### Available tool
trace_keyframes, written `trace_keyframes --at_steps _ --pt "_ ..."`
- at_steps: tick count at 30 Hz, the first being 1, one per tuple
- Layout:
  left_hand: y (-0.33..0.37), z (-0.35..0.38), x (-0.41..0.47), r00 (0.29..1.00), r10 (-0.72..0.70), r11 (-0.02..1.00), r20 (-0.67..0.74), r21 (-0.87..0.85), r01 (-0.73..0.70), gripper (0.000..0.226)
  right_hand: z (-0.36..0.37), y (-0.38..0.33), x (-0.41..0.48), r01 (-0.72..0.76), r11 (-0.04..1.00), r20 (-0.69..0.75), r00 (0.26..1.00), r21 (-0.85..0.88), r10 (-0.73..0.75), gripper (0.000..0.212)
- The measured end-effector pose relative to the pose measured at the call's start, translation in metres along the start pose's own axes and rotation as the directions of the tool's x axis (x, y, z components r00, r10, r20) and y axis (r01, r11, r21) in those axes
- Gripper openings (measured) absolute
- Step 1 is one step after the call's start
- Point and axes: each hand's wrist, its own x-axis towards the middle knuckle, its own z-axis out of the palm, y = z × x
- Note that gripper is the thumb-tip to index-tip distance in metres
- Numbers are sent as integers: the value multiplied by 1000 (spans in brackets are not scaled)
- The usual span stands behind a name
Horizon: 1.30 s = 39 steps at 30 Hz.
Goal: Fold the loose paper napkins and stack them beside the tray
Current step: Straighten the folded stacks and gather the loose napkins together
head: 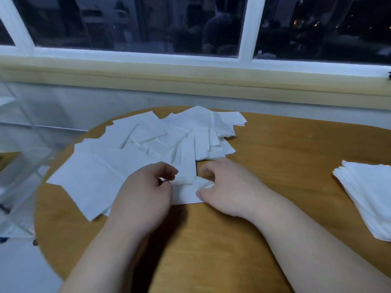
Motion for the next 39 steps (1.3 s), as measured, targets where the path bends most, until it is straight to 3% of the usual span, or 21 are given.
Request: trace_keyframes --at_steps 4,9,15,17,21,23,27,33,39 --pt "-7 -6 2 1000 -3 1000 0 20 3 30 16 1 14 -21 1000 -64 998 7 22 8" --pt "-13 -8 5 1000 -20 999 -5 -27 19 21 17 12 12 15 998 -168 986 65 -3 17" --pt "-4 -5 0 999 29 998 21 -54 -28 17 -4 32 -12 -20 932 -164 983 363 85 19" --pt "0 -2 -3 996 69 996 62 -61 -65 18 -10 40 -24 -6 861 -143 986 508 91 17" --pt "8 7 -11 980 105 991 169 -104 -88 31 -20 53 -46 15 578 -88 991 816 98 15" --pt "12 11 -14 971 109 986 211 -147 -78 39 -23 59 -50 16 430 -60 994 903 89 6" --pt "16 17 -18 956 90 949 280 -316 3 52 -24 66 -49 32 180 -47 996 983 79 9" --pt "20 23 -15 964 24 897 264 -432 96 68 -20 67 -44 -2 33 1 999 999 40 19" --pt "15 22 -15 892 69 831 446 -520 196 81 -21 70 -40 -25 -51 28 997 998 73 38"
